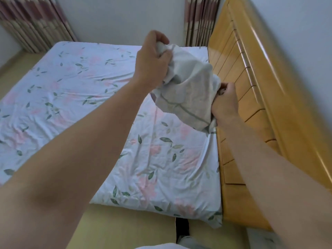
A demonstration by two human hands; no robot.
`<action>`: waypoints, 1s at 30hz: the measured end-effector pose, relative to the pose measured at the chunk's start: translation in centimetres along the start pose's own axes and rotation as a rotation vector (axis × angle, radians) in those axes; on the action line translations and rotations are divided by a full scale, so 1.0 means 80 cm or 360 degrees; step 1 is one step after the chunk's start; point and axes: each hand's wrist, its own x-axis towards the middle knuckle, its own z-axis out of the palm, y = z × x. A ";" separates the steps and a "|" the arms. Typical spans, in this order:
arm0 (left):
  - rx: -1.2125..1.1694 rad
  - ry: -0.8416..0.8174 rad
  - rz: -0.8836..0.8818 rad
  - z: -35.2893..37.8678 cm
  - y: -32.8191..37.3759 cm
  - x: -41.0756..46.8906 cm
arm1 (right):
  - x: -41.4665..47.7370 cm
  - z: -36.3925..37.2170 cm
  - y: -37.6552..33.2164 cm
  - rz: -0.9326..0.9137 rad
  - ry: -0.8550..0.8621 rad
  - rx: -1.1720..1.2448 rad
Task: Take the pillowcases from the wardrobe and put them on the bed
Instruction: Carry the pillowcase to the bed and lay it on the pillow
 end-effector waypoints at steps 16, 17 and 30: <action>0.0915 -0.1177 -0.1536 0.240 -0.422 -0.201 | 0.090 0.006 0.431 0.1139 -0.0622 -0.0909; 0.0943 -0.1217 -0.1680 0.243 -0.429 -0.217 | 0.074 0.002 0.445 0.1179 -0.0703 -0.0967; 0.1271 -0.1305 -0.1695 0.181 -0.455 -0.339 | -0.026 -0.031 0.472 0.0952 -0.0916 -0.1583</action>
